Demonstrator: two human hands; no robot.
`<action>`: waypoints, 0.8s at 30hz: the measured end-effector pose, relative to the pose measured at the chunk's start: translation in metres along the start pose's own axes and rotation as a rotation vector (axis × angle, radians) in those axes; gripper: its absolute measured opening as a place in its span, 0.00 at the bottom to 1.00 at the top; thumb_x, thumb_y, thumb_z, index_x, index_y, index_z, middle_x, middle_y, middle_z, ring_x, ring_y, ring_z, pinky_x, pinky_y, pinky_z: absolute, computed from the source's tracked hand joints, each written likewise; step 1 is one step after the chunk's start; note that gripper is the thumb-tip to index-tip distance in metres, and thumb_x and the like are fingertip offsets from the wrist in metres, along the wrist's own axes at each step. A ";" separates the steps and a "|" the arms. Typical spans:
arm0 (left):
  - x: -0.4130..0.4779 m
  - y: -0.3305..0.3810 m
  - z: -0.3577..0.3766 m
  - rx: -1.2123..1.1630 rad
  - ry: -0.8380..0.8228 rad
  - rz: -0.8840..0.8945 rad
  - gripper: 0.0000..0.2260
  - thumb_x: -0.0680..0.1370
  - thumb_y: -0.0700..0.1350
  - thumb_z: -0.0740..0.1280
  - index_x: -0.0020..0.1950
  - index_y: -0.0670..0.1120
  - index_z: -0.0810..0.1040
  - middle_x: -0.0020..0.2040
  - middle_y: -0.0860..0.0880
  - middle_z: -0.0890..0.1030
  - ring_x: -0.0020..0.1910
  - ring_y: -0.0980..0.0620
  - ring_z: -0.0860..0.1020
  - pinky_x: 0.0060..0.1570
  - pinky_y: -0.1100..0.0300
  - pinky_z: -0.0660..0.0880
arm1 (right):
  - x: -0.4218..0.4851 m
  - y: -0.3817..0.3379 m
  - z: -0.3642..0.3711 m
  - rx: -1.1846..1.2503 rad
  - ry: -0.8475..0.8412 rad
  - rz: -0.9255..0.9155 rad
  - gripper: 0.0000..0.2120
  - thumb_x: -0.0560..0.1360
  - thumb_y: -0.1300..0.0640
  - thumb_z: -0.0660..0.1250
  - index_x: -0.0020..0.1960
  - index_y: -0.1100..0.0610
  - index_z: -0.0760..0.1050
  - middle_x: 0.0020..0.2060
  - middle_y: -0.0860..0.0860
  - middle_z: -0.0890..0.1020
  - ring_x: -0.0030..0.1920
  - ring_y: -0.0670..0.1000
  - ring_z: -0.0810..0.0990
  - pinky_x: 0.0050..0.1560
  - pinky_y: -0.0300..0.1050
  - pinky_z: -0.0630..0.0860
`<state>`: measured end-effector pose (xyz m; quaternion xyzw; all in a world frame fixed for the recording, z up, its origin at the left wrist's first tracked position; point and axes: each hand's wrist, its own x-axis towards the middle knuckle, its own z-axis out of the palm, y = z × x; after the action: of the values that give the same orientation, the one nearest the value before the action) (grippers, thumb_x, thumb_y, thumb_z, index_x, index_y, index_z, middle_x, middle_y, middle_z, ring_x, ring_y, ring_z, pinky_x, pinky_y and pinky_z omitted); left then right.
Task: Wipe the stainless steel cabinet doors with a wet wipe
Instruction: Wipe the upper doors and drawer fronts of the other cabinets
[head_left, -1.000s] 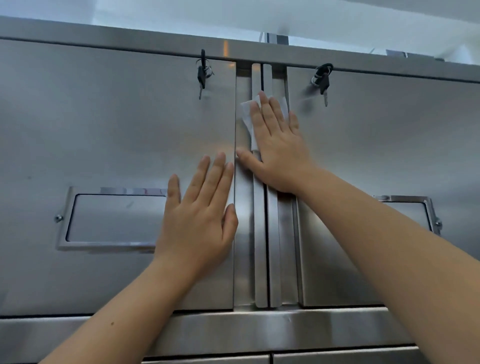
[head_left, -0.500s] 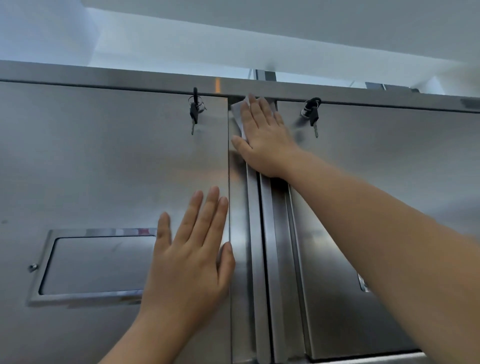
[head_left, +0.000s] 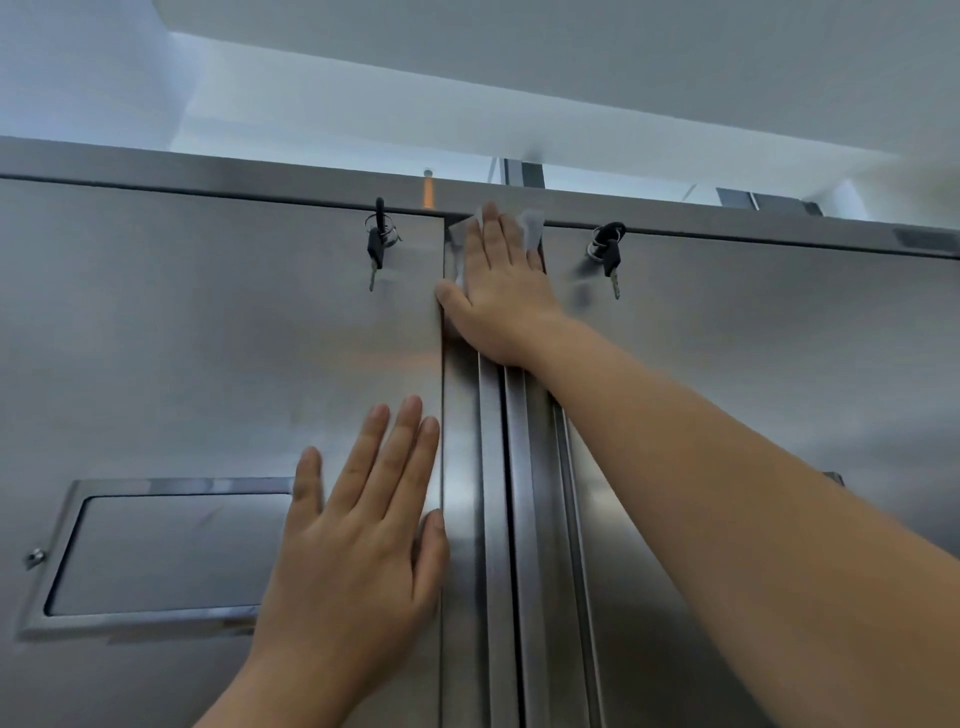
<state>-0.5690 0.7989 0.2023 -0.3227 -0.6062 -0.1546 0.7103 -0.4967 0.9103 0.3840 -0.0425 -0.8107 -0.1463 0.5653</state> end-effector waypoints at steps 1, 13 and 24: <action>0.000 0.000 0.000 -0.005 0.005 0.001 0.26 0.75 0.50 0.52 0.71 0.42 0.67 0.72 0.45 0.65 0.71 0.46 0.64 0.64 0.42 0.58 | 0.004 -0.001 0.000 0.011 0.010 0.008 0.33 0.81 0.45 0.47 0.75 0.61 0.37 0.75 0.57 0.36 0.74 0.55 0.33 0.72 0.52 0.35; 0.002 0.002 -0.004 0.020 -0.009 -0.010 0.25 0.76 0.48 0.52 0.71 0.41 0.67 0.71 0.44 0.65 0.70 0.42 0.64 0.61 0.36 0.63 | -0.079 -0.011 0.034 0.116 0.094 -0.045 0.32 0.80 0.46 0.48 0.75 0.58 0.36 0.75 0.55 0.35 0.74 0.51 0.32 0.73 0.50 0.34; -0.002 0.005 -0.005 -0.010 -0.042 -0.031 0.25 0.76 0.47 0.51 0.72 0.40 0.65 0.73 0.42 0.63 0.71 0.42 0.62 0.64 0.37 0.60 | -0.189 -0.031 0.059 0.191 0.029 -0.067 0.31 0.73 0.42 0.36 0.70 0.54 0.31 0.71 0.51 0.32 0.72 0.51 0.29 0.72 0.47 0.31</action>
<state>-0.5629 0.7992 0.1986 -0.3200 -0.6251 -0.1621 0.6933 -0.4897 0.9161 0.1839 0.0406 -0.8138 -0.0878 0.5731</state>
